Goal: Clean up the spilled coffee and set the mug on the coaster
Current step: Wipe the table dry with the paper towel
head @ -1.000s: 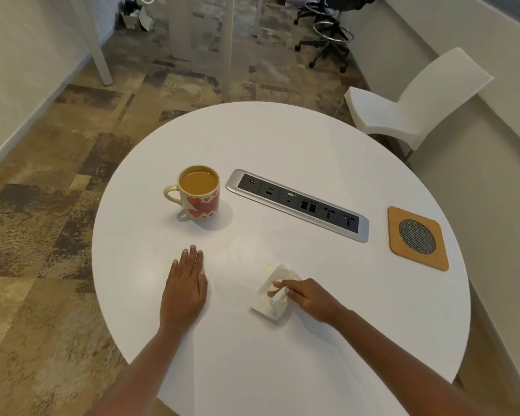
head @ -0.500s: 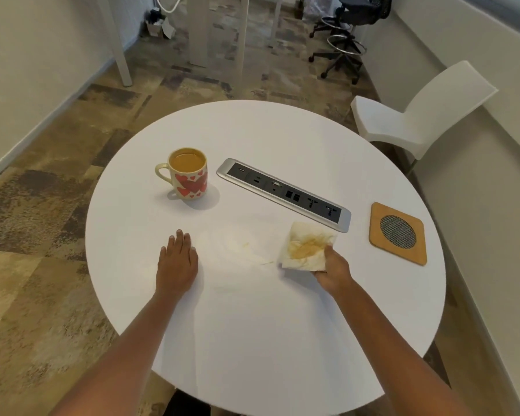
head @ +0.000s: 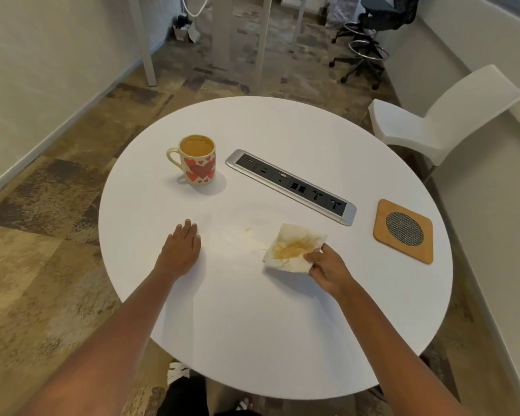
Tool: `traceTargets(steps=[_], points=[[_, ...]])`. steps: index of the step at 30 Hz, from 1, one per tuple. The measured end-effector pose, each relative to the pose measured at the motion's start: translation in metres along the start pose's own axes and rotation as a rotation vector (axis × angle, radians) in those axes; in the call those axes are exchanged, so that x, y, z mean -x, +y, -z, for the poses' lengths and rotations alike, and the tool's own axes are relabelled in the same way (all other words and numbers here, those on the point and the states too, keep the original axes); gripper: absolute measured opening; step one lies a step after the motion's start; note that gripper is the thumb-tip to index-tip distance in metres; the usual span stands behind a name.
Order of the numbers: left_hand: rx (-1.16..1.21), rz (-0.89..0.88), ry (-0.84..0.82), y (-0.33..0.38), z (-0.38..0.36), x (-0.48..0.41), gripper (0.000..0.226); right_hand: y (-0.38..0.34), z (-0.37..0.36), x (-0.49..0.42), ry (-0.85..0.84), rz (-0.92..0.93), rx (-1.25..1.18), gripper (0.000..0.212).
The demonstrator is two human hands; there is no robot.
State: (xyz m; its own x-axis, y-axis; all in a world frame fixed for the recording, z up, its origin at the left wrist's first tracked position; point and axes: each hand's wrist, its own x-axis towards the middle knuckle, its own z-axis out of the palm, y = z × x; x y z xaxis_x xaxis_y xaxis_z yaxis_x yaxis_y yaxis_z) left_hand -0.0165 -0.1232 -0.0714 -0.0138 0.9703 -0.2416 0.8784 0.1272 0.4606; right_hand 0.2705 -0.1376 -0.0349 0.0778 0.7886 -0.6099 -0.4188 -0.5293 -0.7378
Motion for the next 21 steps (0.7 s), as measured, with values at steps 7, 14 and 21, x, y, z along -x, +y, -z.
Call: traceTargets(steps=[7,14,21], points=[[-0.058,-0.106,0.081,-0.013,-0.009,0.004,0.046,0.016,-0.029,-0.011,0.370,0.243,-0.102,0.050],[-0.136,-0.242,0.067,-0.035,-0.001,-0.006,0.057,0.050,-0.024,-0.002,0.462,0.627,0.888,0.048],[-0.127,-0.299,0.036,-0.046,0.013,-0.036,0.047,0.058,-0.017,0.007,0.307,0.798,1.699,0.055]])
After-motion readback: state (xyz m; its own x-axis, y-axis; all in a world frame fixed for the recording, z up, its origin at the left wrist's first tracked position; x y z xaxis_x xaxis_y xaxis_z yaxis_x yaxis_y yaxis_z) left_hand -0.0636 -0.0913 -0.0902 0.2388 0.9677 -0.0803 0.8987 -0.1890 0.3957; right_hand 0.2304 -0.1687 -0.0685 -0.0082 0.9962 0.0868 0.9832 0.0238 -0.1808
